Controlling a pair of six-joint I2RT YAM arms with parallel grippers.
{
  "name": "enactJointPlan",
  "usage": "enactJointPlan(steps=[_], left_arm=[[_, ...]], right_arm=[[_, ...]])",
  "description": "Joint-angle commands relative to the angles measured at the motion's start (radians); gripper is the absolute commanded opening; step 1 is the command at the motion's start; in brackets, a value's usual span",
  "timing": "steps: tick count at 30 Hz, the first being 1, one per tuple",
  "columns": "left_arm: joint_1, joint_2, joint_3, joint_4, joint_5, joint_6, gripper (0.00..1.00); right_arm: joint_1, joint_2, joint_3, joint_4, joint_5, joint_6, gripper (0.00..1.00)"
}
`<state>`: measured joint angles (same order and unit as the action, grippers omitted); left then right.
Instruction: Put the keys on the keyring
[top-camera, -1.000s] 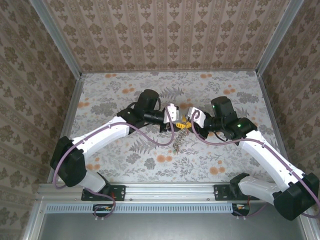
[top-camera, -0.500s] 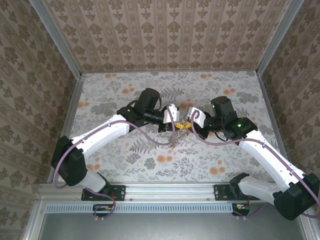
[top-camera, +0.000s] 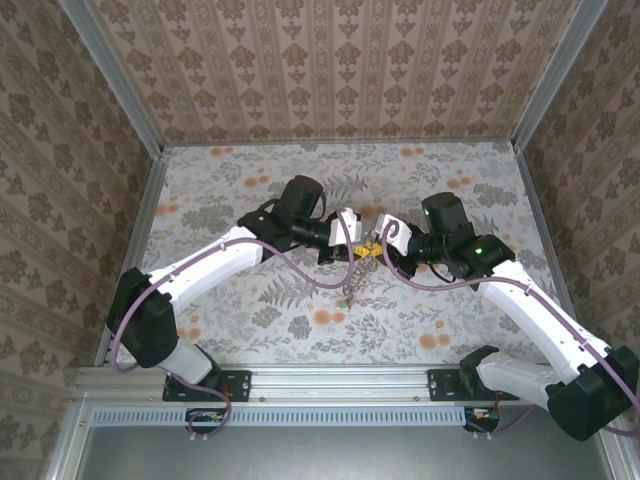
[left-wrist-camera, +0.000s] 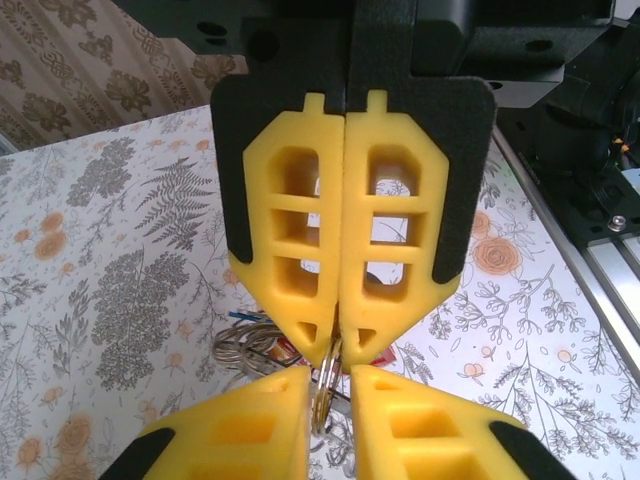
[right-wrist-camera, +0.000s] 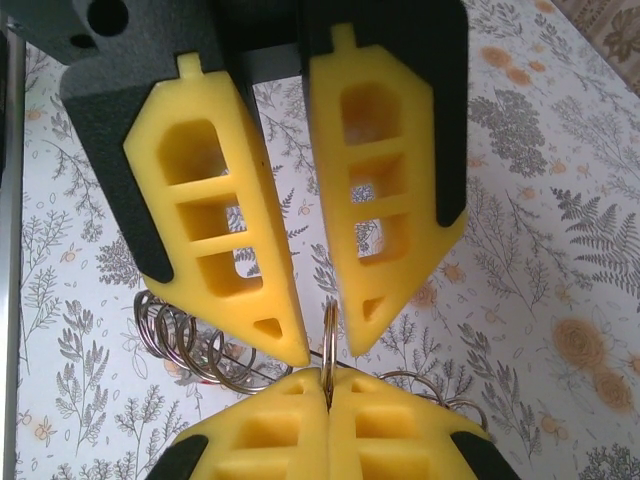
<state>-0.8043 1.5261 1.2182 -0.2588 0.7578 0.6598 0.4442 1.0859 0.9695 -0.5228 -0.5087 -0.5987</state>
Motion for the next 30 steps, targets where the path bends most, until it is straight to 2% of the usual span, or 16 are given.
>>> enactJointPlan(steps=[1,2,4,5,7,9,11,14,17,23,30], left_arm=[[0.004,0.014,0.024,-0.028,0.012,0.025,0.16],[0.003,0.015,0.026,-0.029,0.012,0.025,0.15],[0.004,0.016,0.027,-0.031,0.021,0.024,0.03],[0.004,0.018,0.027,-0.03,0.023,0.023,0.0],[0.007,0.019,0.026,-0.024,0.04,0.015,0.0],[0.022,0.005,0.004,0.036,0.082,-0.024,0.0],[0.039,-0.021,-0.044,0.162,0.147,-0.097,0.0],[0.063,-0.049,-0.125,0.4,0.23,-0.253,0.0],[0.07,-0.053,-0.15,0.505,0.273,-0.315,0.0],[0.071,-0.045,-0.19,0.64,0.285,-0.394,0.0],[0.07,-0.059,-0.219,0.667,0.224,-0.401,0.0]], right_arm=[[0.007,-0.03,0.026,0.052,-0.055,0.004,0.0],[0.008,-0.031,0.025,0.055,-0.056,0.005,0.0],[0.007,-0.034,0.023,0.057,-0.059,0.005,0.0],[0.007,-0.036,0.023,0.059,-0.06,0.005,0.01],[0.007,-0.047,0.012,0.07,-0.056,0.007,0.02],[0.006,-0.066,-0.016,0.093,-0.014,0.006,0.08],[-0.001,-0.083,-0.06,0.125,0.017,0.007,0.11],[-0.033,-0.086,-0.121,0.183,-0.011,0.048,0.15],[-0.047,-0.09,-0.168,0.253,-0.048,0.106,0.17],[-0.058,-0.088,-0.216,0.371,-0.104,0.178,0.16],[-0.064,-0.147,-0.224,0.343,-0.021,0.171,0.18]])
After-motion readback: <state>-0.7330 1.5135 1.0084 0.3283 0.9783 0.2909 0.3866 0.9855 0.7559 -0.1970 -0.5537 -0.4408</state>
